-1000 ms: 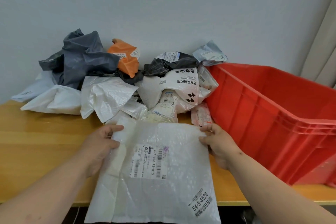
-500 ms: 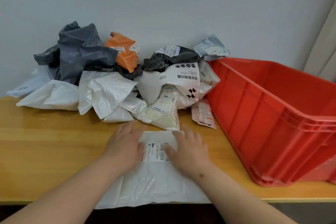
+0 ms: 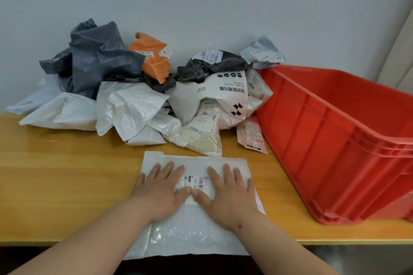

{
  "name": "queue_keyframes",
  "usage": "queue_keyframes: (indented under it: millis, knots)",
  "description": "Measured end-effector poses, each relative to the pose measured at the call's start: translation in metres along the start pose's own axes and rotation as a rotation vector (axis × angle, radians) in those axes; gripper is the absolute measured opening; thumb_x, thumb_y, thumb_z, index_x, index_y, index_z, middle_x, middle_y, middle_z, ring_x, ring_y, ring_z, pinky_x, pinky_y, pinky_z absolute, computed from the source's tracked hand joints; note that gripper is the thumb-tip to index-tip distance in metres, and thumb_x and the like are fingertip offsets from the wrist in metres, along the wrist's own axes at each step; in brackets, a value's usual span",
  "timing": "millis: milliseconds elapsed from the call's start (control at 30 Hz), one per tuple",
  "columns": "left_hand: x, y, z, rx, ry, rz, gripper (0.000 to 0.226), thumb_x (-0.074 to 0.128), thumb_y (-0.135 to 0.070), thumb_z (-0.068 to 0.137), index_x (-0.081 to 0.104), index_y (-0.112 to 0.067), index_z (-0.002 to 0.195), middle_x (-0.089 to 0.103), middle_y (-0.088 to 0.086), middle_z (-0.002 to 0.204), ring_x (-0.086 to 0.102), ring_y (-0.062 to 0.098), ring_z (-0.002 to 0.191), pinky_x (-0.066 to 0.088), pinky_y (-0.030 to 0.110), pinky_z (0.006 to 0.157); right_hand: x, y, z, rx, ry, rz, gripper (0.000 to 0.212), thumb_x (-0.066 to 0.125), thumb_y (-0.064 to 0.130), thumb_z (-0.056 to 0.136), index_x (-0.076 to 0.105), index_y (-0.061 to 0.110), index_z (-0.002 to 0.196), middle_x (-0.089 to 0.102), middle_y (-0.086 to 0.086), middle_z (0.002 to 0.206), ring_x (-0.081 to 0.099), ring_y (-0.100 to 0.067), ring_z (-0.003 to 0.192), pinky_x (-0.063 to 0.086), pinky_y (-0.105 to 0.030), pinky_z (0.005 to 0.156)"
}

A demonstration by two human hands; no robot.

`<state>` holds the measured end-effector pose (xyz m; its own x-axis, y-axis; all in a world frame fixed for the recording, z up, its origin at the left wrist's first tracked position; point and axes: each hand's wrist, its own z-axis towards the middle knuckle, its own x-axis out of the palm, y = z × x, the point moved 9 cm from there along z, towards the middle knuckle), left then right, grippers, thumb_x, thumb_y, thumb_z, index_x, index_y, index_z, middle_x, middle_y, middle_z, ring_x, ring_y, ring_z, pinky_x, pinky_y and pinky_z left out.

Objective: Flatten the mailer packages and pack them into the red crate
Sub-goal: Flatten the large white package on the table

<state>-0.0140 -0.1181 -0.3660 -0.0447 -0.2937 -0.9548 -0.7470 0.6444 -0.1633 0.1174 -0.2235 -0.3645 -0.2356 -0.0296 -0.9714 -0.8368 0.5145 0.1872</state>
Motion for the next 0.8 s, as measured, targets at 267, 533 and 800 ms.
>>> queue_keyframes:
  millis: [267, 533, 800]
  knots:
    - [0.004, -0.002, 0.0, -0.005, 0.05, 0.029, 0.067, 0.014, -0.067, 0.096, -0.007, -0.041, 0.154, -0.015, -0.013, 0.162, -0.012, 0.018, 0.15, -0.002, 0.047, 0.121, 0.006, -0.001, 0.0, 0.006, 0.053, -0.022, 0.102, -0.004, 0.093, 0.067, 0.0, 0.042, 0.156, -0.007, -0.001, 0.167, -0.016, -0.026, 0.152, -0.012, -0.057, 0.118]
    - [0.011, -0.004, -0.004, -0.013, 0.083, 0.115, 0.066, 0.011, -0.065, 0.097, -0.006, -0.038, 0.155, -0.017, -0.01, 0.162, -0.015, 0.02, 0.15, -0.004, 0.049, 0.121, 0.008, 0.001, -0.001, 0.011, 0.097, -0.066, 0.109, -0.007, 0.093, 0.06, 0.002, 0.041, 0.156, -0.009, -0.001, 0.166, -0.017, -0.027, 0.151, -0.012, -0.059, 0.117]
    - [-0.021, 0.016, 0.008, -0.095, -0.043, 0.058, 0.072, 0.024, -0.065, 0.096, 0.004, -0.032, 0.156, -0.002, -0.002, 0.164, -0.002, 0.024, 0.15, 0.012, 0.044, 0.121, -0.02, -0.025, 0.017, 0.071, 0.045, -0.037, 0.089, 0.026, 0.085, 0.083, 0.015, 0.035, 0.156, 0.003, -0.004, 0.166, -0.001, -0.029, 0.152, 0.008, -0.053, 0.12]
